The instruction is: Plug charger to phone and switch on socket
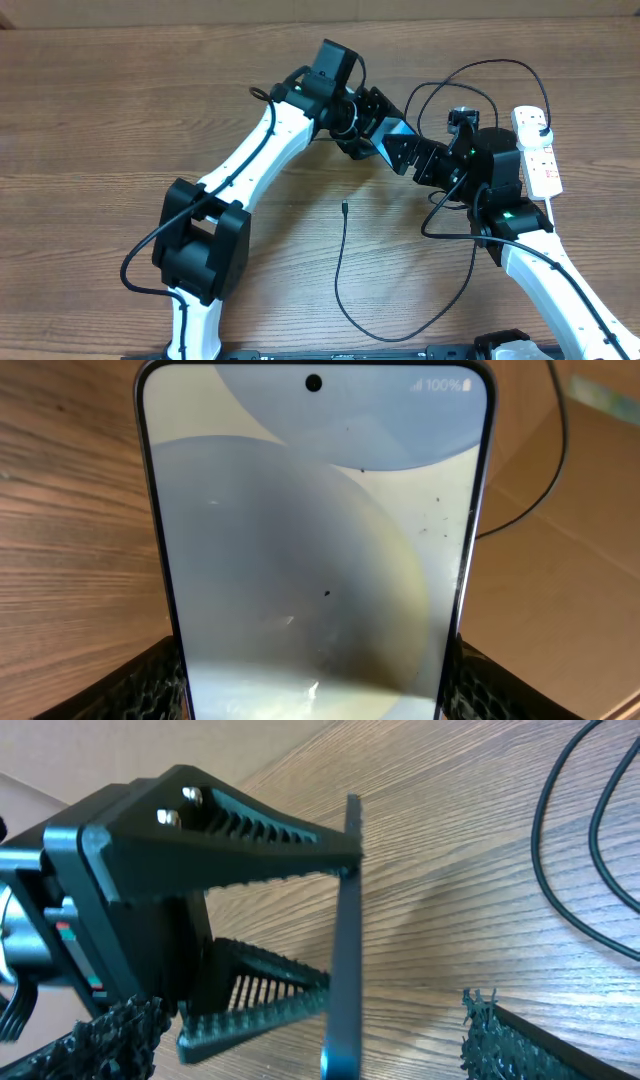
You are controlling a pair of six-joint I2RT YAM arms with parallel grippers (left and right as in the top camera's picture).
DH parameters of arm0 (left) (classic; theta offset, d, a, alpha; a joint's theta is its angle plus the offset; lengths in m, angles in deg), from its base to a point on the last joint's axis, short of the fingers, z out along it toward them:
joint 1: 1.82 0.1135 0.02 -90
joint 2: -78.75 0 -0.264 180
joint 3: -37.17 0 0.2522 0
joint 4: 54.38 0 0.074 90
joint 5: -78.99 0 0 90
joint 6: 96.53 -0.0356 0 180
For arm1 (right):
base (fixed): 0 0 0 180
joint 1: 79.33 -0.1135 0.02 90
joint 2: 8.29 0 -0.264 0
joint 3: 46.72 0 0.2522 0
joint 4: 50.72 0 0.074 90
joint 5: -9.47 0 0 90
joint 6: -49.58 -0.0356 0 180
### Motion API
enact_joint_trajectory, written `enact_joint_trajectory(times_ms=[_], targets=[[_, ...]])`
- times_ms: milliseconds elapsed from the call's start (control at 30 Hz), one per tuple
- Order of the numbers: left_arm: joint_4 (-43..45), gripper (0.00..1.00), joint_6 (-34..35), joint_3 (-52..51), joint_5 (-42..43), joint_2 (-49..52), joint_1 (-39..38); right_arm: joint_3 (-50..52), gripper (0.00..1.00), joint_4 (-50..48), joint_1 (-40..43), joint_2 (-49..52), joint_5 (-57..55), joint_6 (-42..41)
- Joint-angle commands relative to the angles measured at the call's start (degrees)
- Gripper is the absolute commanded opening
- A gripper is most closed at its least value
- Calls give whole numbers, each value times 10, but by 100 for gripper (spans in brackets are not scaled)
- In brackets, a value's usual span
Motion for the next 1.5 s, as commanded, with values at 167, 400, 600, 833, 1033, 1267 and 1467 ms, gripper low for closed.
enact_joint_trajectory(times_ms=[167,400,600,833,1033,1267,1467], targets=[[5,5,8,17,13,-23,-13,-18,100,1,-3,12,-15,-2],[7,4,8,17,23,-23,-13,-18,83,2,-3,31,-14,-4],[7,5,12,17,22,-23,-14,-18,71,1,-3,35,-14,-8],[17,4,12,17,21,-23,-21,-18,42,0,-3,35,-14,-8],[18,5,16,17,20,-23,-23,-18,33,0,-3,35,-14,-8],[18,4,16,17,20,-23,-28,-18,22,0,-3,36,-14,-8],[18,4,16,17,19,-23,-36,-18,14,0,-3,36,-14,-8]])
